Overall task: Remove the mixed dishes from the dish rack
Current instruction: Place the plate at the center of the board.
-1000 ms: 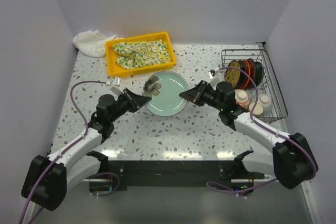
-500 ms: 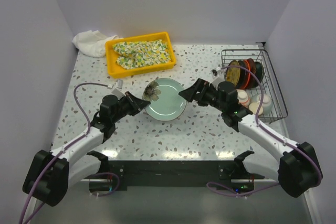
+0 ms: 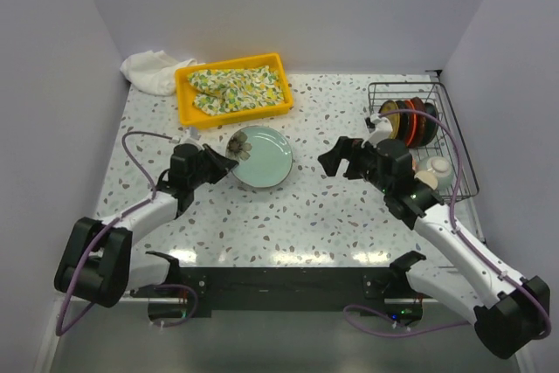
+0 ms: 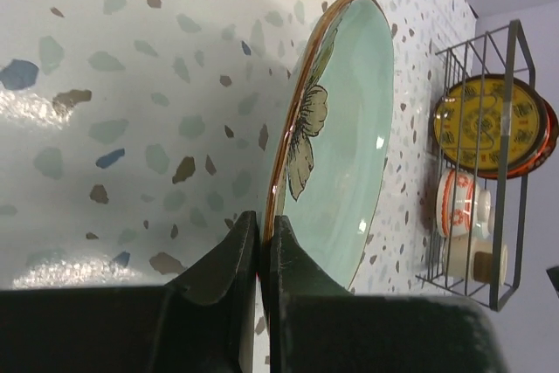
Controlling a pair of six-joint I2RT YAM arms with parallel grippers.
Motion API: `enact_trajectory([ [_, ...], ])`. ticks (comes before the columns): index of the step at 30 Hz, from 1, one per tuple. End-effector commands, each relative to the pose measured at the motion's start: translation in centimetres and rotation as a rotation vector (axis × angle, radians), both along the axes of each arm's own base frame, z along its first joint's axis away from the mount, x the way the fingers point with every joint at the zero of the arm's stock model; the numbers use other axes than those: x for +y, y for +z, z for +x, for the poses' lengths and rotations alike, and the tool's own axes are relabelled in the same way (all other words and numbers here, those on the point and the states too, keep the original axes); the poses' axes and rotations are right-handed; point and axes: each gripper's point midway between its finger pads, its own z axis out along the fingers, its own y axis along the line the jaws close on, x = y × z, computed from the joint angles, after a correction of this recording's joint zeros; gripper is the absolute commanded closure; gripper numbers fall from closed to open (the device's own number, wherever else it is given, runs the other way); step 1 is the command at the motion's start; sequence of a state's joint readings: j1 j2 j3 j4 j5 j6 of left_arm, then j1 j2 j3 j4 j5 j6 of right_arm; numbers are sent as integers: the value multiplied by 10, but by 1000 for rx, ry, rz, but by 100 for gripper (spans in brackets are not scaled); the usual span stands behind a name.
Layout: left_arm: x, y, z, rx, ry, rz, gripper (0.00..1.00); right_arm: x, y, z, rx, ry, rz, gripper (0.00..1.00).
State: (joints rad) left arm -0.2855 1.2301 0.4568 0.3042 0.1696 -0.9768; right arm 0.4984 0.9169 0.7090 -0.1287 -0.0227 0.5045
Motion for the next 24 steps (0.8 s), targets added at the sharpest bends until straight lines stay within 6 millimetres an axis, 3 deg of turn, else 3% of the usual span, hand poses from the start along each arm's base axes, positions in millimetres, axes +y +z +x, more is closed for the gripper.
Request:
enact_trajectory([
  [1, 0, 57, 48, -173, 41, -92, 100, -12, 14, -4, -58, -4, -69, 2],
  [9, -1, 28, 68, -92, 5, -124, 100, -24, 14, -20, -80, 0, -96, 2],
  [15, -3, 4, 72, -34, -25, -85, 98, -30, 12, -26, -84, -7, -110, 2],
  [19, 1, -8, 71, 1, -33, -49, 81, -29, 13, -25, -84, -4, -115, 2],
  [24, 8, -9, 67, 4, -36, 19, 50, -28, 16, -22, -85, 1, -123, 2],
])
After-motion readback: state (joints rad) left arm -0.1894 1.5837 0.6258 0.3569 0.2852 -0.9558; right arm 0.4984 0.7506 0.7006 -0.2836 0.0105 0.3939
